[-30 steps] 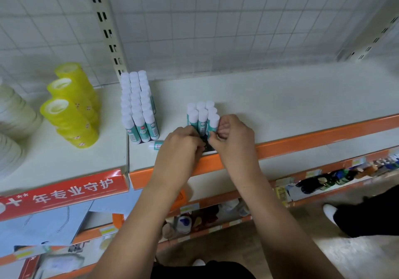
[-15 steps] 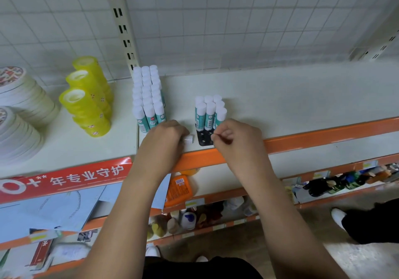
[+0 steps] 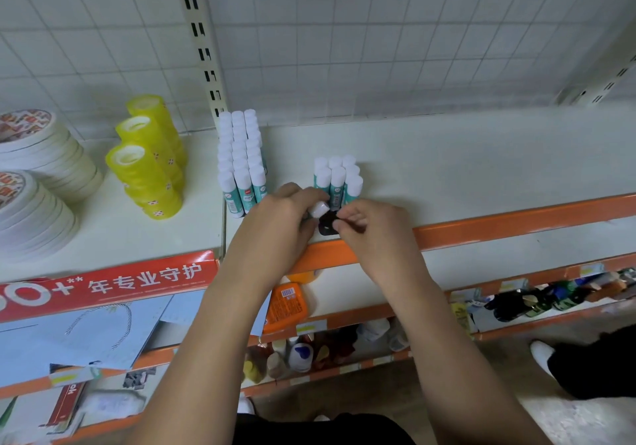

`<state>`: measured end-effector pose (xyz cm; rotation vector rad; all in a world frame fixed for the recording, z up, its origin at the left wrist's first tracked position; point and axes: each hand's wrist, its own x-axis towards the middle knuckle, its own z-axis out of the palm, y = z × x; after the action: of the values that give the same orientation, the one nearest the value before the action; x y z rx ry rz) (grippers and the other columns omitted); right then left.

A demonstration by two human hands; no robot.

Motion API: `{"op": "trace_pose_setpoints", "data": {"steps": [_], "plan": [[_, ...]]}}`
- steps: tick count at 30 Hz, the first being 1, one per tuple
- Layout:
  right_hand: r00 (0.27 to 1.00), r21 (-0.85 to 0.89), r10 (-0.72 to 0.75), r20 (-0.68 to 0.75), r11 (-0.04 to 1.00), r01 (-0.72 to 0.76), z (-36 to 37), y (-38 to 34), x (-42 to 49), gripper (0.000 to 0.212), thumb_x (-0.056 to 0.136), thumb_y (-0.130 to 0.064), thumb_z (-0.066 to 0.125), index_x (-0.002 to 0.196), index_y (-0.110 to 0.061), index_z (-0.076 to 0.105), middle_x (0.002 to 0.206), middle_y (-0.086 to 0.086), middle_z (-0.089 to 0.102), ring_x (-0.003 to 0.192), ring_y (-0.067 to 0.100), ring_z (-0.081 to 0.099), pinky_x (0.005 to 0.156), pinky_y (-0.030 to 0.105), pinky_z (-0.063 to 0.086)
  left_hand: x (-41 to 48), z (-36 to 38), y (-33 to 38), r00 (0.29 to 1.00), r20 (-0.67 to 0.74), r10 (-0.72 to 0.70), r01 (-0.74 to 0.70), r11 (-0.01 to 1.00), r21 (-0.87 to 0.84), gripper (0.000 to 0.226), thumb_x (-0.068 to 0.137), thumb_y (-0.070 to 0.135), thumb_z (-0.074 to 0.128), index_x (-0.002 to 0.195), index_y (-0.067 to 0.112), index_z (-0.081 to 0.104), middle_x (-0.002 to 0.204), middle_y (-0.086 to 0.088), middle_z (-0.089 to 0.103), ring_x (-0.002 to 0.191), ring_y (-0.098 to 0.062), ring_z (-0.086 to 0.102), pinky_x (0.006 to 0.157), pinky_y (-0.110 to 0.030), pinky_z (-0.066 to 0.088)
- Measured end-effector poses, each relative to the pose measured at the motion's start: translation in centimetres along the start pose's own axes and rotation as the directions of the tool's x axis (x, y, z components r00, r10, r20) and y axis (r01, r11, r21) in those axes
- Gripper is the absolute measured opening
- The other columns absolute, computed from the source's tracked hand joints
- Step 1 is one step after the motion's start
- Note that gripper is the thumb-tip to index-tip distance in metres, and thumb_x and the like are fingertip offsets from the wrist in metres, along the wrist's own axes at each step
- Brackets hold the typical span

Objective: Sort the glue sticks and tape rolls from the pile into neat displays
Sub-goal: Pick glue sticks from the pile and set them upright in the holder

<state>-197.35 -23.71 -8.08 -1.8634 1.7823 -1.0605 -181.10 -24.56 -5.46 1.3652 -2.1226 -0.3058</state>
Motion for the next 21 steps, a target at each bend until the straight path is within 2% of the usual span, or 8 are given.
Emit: {"op": "trace_pose_setpoints", "data": {"steps": [2, 6, 9, 14, 18, 21], "plan": [[1.000, -0.036, 0.025, -0.012, 0.999, -0.025, -0.3, 0.8, 0.4, 0.006, 0.085, -0.013, 0.071, 0.090, -0.012, 0.074, 0.083, -0.001, 0.073, 0.077, 0.009, 0.066, 0.076, 0.028, 0.055, 0.5, 0.1, 0.3, 0.999, -0.037, 0.024, -0.026, 0.997, -0.069, 0.027, 0.087, 0.011, 0.067, 0.113, 0.022, 0.065, 0.098, -0.002, 0.062, 0.082, -0.022, 0.061, 0.073, -0.040, 0.053], [0.996, -0.076, 0.082, -0.029, 0.994, -0.084, -0.5, 1.8, 1.3, 0.007, 0.084, -0.012, 0.072, 0.091, -0.011, 0.073, 0.085, 0.000, 0.072, 0.076, 0.009, 0.064, 0.072, 0.023, 0.053, 1.4, 0.9, 0.9, 0.993, -0.116, 0.023, -0.041, 0.986, -0.161, 0.024, 0.085, 0.008, 0.068, 0.106, 0.018, 0.060, 0.097, -0.002, 0.063, 0.084, -0.022, 0.061, 0.074, -0.042, 0.054], [0.994, -0.091, 0.108, -0.026, 0.990, -0.110, -0.2, 2.0, 1.7, 0.007, 0.083, -0.013, 0.072, 0.089, -0.010, 0.071, 0.085, 0.000, 0.071, 0.078, 0.012, 0.065, 0.073, 0.027, 0.054, 1.7, 1.7, 1.2, 0.986, -0.164, -0.004, -0.030, 0.978, -0.207, 0.025, 0.084, 0.009, 0.070, 0.103, 0.020, 0.058, 0.095, 0.003, 0.066, 0.084, -0.018, 0.063, 0.073, -0.040, 0.054], [0.993, -0.080, 0.116, -0.016, 0.990, -0.117, 0.4, 2.1, 1.9, 0.007, 0.083, -0.010, 0.073, 0.088, -0.007, 0.069, 0.085, 0.004, 0.070, 0.078, 0.016, 0.066, 0.074, 0.032, 0.055, 1.9, 2.9, 0.8, 0.966, -0.255, -0.041, -0.021, 0.972, -0.233, 0.027, 0.083, 0.010, 0.072, 0.101, 0.020, 0.056, 0.095, 0.003, 0.069, 0.083, -0.014, 0.067, 0.073, -0.036, 0.056], [0.992, -0.084, 0.123, 0.006, 0.989, -0.122, 0.7, 2.0, 2.1, 0.008, 0.084, -0.010, 0.071, 0.091, -0.007, 0.069, 0.087, 0.005, 0.070, 0.079, 0.017, 0.066, 0.076, 0.035, 0.056, 1.8, 3.9, 0.5, 0.963, -0.267, -0.044, -0.013, 0.978, -0.207, 0.028, 0.085, 0.009, 0.069, 0.104, 0.021, 0.053, 0.097, 0.001, 0.069, 0.082, -0.017, 0.067, 0.070, -0.039, 0.056], [0.993, -0.093, 0.119, 0.010, 0.989, -0.117, 0.9, 2.1, 2.1, 0.007, 0.085, -0.010, 0.071, 0.091, -0.007, 0.068, 0.086, 0.005, 0.070, 0.078, 0.018, 0.066, 0.076, 0.035, 0.056, 1.9, 4.5, 0.5, 0.957, -0.278, -0.079, 0.020, 0.978, -0.208, 0.029, 0.084, 0.008, 0.070, 0.107, 0.016, 0.055, 0.098, -0.002, 0.069, 0.083, -0.020, 0.067, 0.071, -0.040, 0.056]]}}
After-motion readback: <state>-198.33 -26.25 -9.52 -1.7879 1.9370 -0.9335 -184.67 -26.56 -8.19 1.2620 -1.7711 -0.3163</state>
